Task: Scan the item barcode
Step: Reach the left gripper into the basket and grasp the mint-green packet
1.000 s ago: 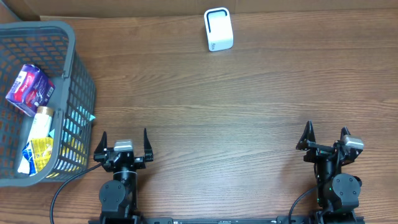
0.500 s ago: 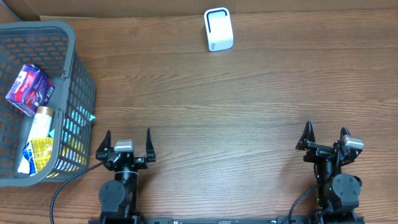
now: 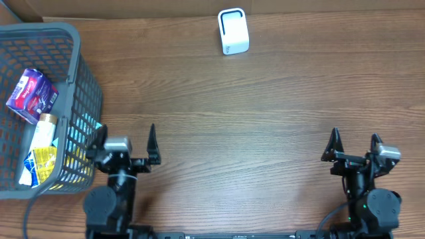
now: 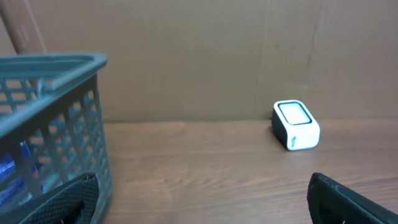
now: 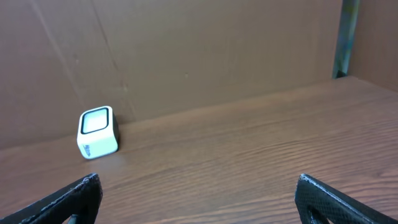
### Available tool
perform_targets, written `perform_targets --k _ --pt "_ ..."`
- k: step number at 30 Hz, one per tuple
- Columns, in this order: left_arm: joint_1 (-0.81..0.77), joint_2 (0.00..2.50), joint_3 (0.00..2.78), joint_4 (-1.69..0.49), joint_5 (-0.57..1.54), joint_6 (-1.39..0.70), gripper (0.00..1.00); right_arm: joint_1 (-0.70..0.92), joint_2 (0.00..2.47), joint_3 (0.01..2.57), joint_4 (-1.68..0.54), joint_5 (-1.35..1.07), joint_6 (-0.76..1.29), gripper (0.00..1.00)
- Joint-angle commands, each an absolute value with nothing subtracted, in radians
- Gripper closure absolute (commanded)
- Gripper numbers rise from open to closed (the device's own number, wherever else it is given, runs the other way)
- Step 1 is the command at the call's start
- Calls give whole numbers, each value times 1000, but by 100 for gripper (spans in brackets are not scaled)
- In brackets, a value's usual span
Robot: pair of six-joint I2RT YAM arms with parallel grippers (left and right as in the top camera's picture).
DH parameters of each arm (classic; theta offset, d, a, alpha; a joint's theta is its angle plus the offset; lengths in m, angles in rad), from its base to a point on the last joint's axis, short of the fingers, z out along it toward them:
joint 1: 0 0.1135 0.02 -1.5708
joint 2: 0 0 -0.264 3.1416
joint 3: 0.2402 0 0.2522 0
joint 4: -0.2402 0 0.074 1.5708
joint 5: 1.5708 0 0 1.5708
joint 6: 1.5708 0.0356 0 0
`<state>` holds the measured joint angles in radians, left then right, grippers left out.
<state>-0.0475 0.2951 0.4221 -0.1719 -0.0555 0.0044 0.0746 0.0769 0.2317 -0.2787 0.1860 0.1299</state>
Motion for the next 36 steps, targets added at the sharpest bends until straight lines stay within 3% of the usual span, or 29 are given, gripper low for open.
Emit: perform_targets --k 1,9,17,23,31,36 --pt "-53 414 579 -212 -7 -7 1 79 76 332 -322 178 122 0" --pt "-53 757 1069 -412 32 -7 0 79 131 522 -466 179 122 0" --pt "-37 1111 1748 -971 -123 25 0 79 337 772 -620 178 122 0" --pt "106 1327 2186 -1309 -160 53 0 79 527 978 -776 149 122 0" --pt "414 1476 2257 -1474 -128 55 0 79 693 1078 -850 57 122 0" --pt "542 1601 2238 -1589 -44 -83 0 79 742 1078 -868 42 122 0"
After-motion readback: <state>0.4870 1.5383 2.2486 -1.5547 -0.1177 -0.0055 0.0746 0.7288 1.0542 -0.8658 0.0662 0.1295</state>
